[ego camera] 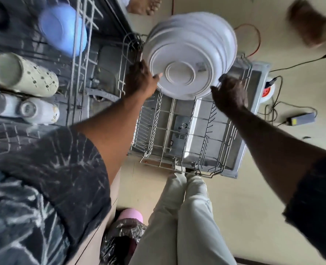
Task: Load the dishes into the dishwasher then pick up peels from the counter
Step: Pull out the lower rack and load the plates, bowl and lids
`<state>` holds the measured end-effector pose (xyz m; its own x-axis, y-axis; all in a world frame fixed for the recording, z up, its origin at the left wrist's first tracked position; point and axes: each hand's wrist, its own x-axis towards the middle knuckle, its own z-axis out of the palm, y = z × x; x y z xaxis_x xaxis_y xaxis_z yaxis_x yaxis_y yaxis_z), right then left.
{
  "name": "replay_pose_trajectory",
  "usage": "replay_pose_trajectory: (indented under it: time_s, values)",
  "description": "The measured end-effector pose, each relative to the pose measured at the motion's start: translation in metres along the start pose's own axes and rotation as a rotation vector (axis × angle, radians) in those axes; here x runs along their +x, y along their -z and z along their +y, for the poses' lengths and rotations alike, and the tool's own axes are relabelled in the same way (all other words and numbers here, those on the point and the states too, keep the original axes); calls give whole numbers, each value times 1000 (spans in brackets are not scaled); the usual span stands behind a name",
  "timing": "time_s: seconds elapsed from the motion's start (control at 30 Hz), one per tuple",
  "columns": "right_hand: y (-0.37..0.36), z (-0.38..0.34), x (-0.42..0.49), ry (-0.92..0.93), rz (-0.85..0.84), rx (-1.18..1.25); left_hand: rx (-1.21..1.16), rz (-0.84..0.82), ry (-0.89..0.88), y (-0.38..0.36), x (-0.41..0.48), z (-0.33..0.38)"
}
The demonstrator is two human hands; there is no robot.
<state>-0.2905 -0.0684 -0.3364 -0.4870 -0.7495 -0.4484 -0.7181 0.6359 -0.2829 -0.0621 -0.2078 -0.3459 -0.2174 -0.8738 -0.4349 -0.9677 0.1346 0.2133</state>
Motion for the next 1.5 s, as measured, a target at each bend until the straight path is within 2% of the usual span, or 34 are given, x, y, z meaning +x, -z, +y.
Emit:
replay_pose_trajectory:
  time_s: [0.13, 0.3, 0.47, 0.57, 0.83, 1.0, 1.13, 1.3, 1.5]
  values:
    - [33, -31, -54, 204, 23, -29, 2, 68, -119, 30, -63, 21]
    - [93, -63, -121, 265, 76, -92, -46, 137, -162, 82, -137, 42]
    - [144, -81, -179, 277, 106, -84, -24, 158, -178, 137, -202, 54]
    - [165, -83, -210, 295, 150, -84, -17, 228, -226, 152, -235, 55]
    - [178, -70, -263, 278, 192, -87, -89, 176, -193, 151, -299, 55]
    - [191, -67, -272, 336, 214, -119, -97, 259, -188, 158, -323, 51]
    - [193, -76, -285, 372, 183, -134, -111, 359, -121, 168, -340, 42]
    - [185, -80, -313, 550, 170, -161, -211, 466, 30, 163, -387, 26]
    - [164, -100, -373, 742, 89, -107, -244, 615, 233, 137, -485, 5]
